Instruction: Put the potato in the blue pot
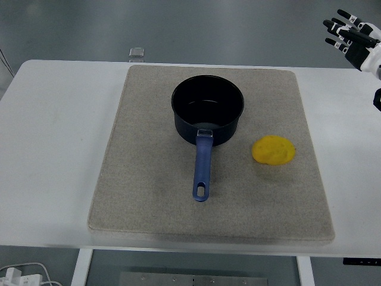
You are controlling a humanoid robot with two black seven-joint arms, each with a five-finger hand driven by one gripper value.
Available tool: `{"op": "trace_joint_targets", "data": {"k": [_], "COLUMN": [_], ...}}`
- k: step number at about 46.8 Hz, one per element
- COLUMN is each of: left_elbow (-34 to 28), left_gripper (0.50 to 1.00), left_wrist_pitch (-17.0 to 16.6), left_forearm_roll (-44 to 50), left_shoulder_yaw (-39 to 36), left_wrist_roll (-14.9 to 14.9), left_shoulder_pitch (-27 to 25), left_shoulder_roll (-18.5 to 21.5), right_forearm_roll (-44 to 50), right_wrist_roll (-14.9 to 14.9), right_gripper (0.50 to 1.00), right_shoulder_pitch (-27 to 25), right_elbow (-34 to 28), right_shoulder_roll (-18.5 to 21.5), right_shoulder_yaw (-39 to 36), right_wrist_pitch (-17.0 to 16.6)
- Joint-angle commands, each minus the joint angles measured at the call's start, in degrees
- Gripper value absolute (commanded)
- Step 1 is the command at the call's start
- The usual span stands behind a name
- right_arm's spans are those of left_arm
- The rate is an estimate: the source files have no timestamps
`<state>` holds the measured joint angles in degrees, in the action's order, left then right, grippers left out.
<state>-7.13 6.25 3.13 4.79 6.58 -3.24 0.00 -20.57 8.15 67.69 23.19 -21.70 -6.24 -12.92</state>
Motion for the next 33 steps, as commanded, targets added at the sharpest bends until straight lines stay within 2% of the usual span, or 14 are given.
{"op": "trace_joint_targets", "data": {"k": [1, 33], "left_elbow": [0.1, -0.08], "left_gripper": [1.0, 1.0], "left_wrist_pitch": [0.0, 0.0], "left_forearm_roll": [0.04, 0.04], "left_shoulder_yaw": [0.21, -0.14], "left_wrist_roll": [0.01, -0.08], "left_shoulder_pitch": [-0.01, 0.51], "left_shoulder_roll": [0.0, 0.0], "right_forearm_roll": [0.0, 0.0], "right_wrist_roll": [0.03, 0.03], "right_gripper": [0.926, 0.926], "right_shoulder_pitch": [0.08, -0.45], "right_elbow": [-0.16, -0.25], "right_shoulder_roll": [-0.01, 0.34], "right_shoulder_yaw": [0.0, 0.0], "right_wrist_pitch": [-0.09, -0.26]}}
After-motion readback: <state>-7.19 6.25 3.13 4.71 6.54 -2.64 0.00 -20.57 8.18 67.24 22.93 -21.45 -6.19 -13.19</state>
